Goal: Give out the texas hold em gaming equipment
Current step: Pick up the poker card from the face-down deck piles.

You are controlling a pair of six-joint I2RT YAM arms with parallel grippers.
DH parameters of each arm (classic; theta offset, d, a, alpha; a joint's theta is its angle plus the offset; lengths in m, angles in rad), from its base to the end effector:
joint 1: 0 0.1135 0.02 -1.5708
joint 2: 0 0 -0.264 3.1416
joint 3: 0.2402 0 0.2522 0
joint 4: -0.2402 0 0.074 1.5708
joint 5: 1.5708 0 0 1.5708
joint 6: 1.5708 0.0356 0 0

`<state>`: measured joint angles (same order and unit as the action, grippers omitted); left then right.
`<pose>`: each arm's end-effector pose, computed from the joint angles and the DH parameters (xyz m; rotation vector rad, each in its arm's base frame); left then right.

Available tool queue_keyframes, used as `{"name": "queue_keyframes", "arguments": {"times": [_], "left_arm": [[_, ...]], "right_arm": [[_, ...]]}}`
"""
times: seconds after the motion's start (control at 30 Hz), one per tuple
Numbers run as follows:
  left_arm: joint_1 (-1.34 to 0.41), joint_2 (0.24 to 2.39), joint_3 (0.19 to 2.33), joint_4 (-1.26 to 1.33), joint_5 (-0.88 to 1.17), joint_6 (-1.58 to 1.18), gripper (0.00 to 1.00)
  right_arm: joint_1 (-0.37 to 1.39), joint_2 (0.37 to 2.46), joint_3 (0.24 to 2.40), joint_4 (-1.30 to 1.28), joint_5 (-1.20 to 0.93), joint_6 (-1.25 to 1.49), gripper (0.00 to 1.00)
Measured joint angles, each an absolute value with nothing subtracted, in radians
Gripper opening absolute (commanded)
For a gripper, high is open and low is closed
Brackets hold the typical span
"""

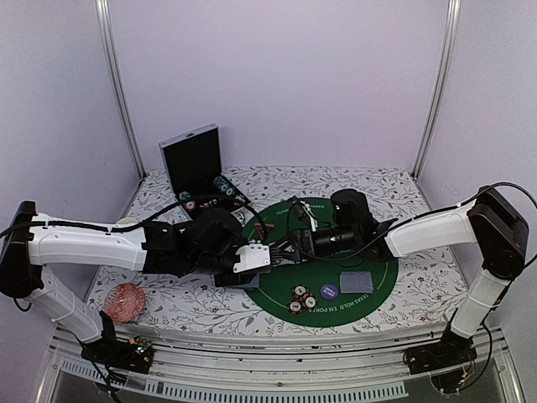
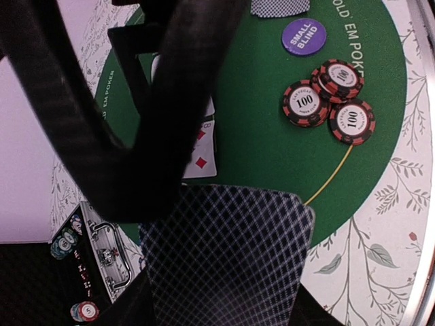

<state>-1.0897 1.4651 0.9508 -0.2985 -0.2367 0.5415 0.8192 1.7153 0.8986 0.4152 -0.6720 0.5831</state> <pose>0.1507 -0.2706 0.2289 1.6362 1.6932 0.0157 0.2318 0.2805 0.1975 -0.7559 2.1021 1.5101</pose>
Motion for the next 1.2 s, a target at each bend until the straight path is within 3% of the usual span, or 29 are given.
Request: {"name": "queue_keyframes", "arguments": {"times": [0.17,0.7,0.87,1.07,1.2], "left_arm": [[-1.09,1.465,0.951,-0.296,-0.241,0.537,0.52],[-1.085,1.465,0.951,-0.29,-0.254,0.53,0.51],[-1.084,1.465,0.951,-0.29,-0.258,0.53,0.51],[-1.083,1.465,0.951,-0.29,-0.26,0.53,0.51],[-1.083,1.465,0.951,-0.29,-0.263,0.53,0.51]], "right_arm": [[0.826,1.766,0.928,0.429,-0.686,0.591,0.82],[0.831,1.807,0.942,0.41,-0.685,0.593,0.42],[0.834,1.785,0.942,0.371,-0.664,0.571,0.37],[0.836,1.754,0.944,0.326,-0.651,0.544,0.13],[0.838,1.745,0.957,0.304,-0.658,0.534,0.04]]}}
